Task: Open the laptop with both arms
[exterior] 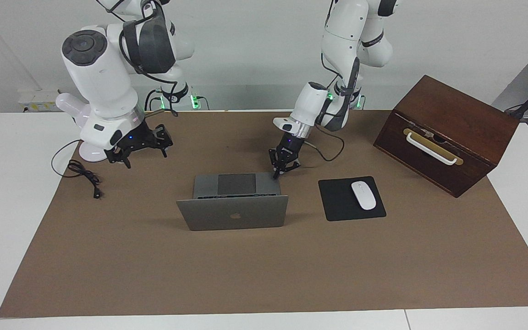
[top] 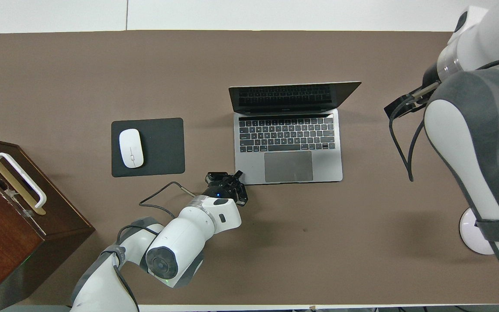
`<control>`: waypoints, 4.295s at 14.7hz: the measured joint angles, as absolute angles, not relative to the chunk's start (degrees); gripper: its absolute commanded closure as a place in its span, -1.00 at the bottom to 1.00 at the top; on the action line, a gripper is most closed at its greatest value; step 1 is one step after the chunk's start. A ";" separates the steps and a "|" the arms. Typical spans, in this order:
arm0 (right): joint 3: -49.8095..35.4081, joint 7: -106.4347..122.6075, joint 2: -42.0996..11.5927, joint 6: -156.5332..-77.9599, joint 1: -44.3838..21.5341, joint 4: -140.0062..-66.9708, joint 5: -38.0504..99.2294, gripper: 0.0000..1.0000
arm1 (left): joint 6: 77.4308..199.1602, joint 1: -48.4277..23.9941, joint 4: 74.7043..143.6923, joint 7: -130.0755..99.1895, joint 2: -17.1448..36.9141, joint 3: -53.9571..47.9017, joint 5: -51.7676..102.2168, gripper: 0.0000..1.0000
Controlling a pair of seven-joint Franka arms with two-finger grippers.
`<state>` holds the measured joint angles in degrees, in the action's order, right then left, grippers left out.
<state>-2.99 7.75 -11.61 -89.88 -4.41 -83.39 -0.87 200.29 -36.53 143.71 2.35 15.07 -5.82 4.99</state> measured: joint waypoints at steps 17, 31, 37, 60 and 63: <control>-2.97 3.27 -1.66 -82.38 -1.68 -92.51 -0.26 -1.00 | 200.29 -36.52 142.98 2.35 15.60 -5.82 4.99 1.00; -2.98 3.21 -0.01 -90.32 0.84 -96.49 -0.25 -1.00 | 200.30 -36.49 142.85 2.04 15.64 -5.80 5.00 1.00; -3.29 3.20 0.08 -89.92 0.99 -95.31 -0.25 -1.00 | 199.50 -36.51 144.01 -2.64 11.82 -5.88 5.00 1.00; -3.24 3.20 0.18 -89.54 1.07 -94.75 -0.25 -1.00 | 114.21 -18.90 122.51 -0.78 -16.71 -4.87 1.81 -1.00; -3.24 3.20 0.18 -89.54 1.07 -94.75 -0.25 -1.00 | 109.86 -15.29 120.56 -0.69 -16.71 -4.86 1.78 -1.00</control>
